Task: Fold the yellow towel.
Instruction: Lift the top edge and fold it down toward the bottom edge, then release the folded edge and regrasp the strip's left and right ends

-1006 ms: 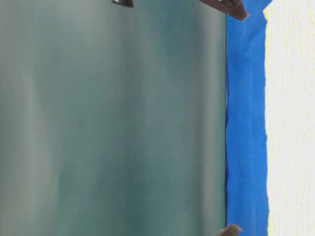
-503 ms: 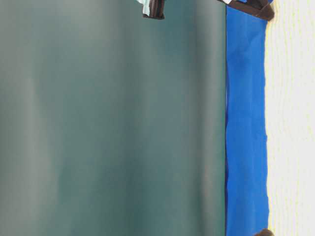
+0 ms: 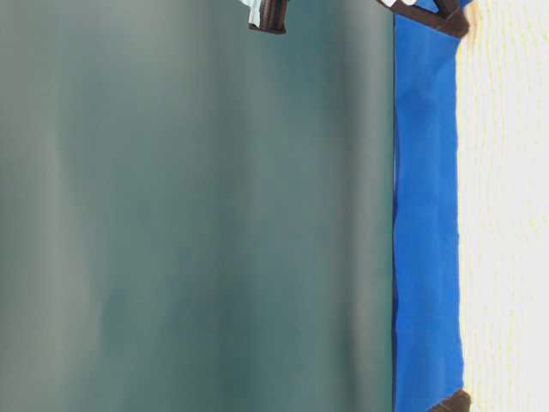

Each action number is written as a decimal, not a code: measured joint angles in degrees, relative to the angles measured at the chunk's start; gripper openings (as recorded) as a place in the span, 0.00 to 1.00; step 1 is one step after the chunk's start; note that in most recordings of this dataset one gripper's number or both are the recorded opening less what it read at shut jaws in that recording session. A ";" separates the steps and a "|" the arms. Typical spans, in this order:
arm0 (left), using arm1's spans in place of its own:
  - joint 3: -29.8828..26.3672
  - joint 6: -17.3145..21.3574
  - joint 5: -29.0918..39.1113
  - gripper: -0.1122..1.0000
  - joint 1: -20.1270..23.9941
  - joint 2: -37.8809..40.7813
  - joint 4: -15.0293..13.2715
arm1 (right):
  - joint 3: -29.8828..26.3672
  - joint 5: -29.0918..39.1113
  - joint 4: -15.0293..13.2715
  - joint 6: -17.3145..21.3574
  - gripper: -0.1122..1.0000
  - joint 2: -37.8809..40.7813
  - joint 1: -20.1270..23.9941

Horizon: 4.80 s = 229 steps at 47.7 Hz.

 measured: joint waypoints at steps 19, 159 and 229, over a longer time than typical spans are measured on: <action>-1.23 2.20 9.32 0.13 0.35 -8.17 -0.09 | 1.58 0.35 2.55 0.00 0.15 -6.33 -0.09; 4.22 -12.66 13.62 0.67 -30.94 -24.08 -0.26 | 6.86 6.77 15.91 -0.26 0.82 -20.65 29.79; 0.09 -5.19 20.21 0.12 -22.50 -9.58 -0.18 | 3.34 9.84 12.83 -1.32 0.13 -7.21 20.65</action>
